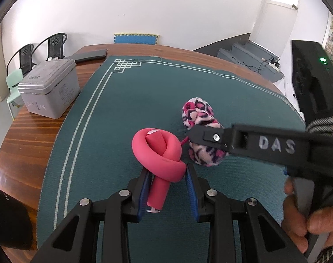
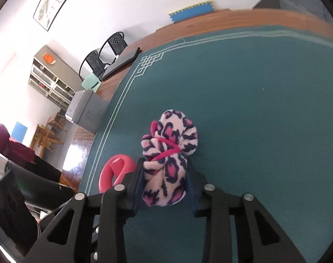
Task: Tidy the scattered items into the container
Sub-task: 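Carry the foam knot and leopard mitten over the red tin and release both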
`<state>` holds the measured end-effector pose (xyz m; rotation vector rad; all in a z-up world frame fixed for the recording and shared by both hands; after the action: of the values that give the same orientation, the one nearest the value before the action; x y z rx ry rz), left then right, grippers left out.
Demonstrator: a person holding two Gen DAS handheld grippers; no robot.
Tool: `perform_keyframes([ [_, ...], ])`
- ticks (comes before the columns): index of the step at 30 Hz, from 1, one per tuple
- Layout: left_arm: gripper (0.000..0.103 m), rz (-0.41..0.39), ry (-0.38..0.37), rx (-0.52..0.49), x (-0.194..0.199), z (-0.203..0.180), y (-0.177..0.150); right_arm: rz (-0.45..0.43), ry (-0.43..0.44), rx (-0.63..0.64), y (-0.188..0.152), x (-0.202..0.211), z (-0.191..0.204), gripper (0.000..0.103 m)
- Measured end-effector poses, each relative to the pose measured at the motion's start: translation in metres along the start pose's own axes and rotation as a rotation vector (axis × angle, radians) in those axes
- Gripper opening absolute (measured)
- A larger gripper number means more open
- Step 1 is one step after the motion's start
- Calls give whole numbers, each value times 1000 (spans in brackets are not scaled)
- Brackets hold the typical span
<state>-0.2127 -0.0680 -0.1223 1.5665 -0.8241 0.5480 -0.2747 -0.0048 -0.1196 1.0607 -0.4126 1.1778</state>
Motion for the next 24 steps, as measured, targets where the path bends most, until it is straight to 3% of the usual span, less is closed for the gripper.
perform_keyframes([
  [7, 32, -17, -36, -54, 7, -22, 1, -112, -51, 40, -14, 63, -11, 33],
  [14, 32, -47, -69, -165, 24, -70, -3, -256, -106, 13, -46, 168, -57, 33],
  [18, 32, -21, -139, -181, 30, -111, -10, -346, -175, 17, -65, 231, -89, 33],
  [24, 32, -29, -249, -294, 48, -201, -16, -473, -285, -64, -79, 330, -164, 33],
])
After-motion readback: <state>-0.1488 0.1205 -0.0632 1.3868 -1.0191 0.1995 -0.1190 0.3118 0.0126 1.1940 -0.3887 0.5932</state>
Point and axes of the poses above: each gripper's, at about its wrist camera, not at the fingertips, and x roughly against the way its jaws point, z to its left, y to its top, the point moved 7 cm from there along -x, roughly the way its jaws point, and after that the axes turned 4 degrees about -x, right-handed, at the moved point
